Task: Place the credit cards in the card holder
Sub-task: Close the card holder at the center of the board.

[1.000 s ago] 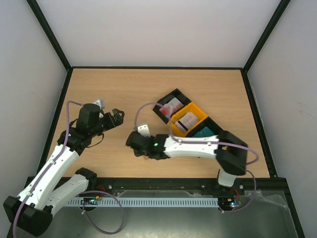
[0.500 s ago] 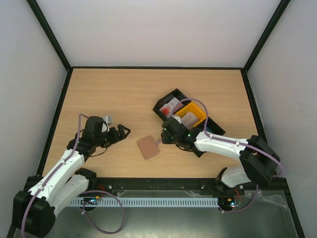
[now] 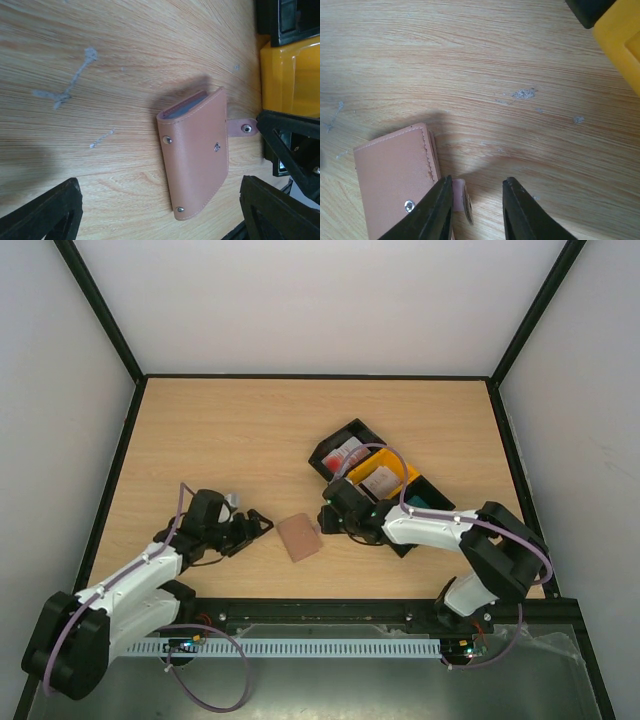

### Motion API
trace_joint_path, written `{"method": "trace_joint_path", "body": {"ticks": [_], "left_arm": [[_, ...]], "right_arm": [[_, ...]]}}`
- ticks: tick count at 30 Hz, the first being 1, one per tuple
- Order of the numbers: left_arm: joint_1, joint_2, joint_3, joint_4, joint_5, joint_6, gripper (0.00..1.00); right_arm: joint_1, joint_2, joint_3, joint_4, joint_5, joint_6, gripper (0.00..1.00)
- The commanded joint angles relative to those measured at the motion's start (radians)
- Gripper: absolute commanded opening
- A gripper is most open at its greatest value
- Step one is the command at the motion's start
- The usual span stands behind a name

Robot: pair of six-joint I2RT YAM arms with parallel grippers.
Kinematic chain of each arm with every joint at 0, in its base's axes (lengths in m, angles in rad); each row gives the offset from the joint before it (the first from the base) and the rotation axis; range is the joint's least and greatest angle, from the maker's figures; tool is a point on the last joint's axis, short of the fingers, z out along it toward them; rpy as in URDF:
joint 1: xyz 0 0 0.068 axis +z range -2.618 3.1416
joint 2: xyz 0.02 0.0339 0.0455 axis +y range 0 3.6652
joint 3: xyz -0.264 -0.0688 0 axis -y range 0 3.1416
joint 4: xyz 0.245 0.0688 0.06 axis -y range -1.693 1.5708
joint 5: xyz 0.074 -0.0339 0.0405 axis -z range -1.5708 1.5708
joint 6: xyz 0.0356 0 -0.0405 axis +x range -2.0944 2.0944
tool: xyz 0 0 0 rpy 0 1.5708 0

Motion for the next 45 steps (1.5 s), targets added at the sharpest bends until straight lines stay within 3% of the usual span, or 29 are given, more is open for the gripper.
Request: {"method": "trace_joint_path", "body": {"ticks": [1, 12, 16, 24, 32, 45], "left_arm": [[-0.038, 0.03, -0.012, 0.067, 0.0, -0.042, 0.85], [-0.071, 0.087, -0.025, 0.115, -0.013, -0.06, 0.7], [-0.083, 0.096, -0.025, 0.124, -0.016, -0.065, 0.67], [-0.125, 0.132, -0.022, 0.124, -0.059, -0.086, 0.65], [-0.164, 0.183, -0.021, 0.172, -0.076, -0.11, 0.55], [-0.194, 0.308, -0.009, 0.263, -0.062, -0.077, 0.54]], "right_arm": [[-0.006, 0.018, -0.014, 0.047, 0.008, 0.001, 0.25], [-0.007, 0.046, -0.028, 0.065, -0.018, 0.008, 0.13], [-0.006, 0.041, -0.033, 0.079, -0.039, 0.017, 0.03], [-0.006, 0.03, -0.042, 0.124, -0.084, 0.019, 0.02], [-0.007, 0.035, -0.031, 0.165, -0.138, 0.001, 0.02], [-0.007, 0.056, -0.051, 0.22, -0.263, -0.005, 0.02]]}}
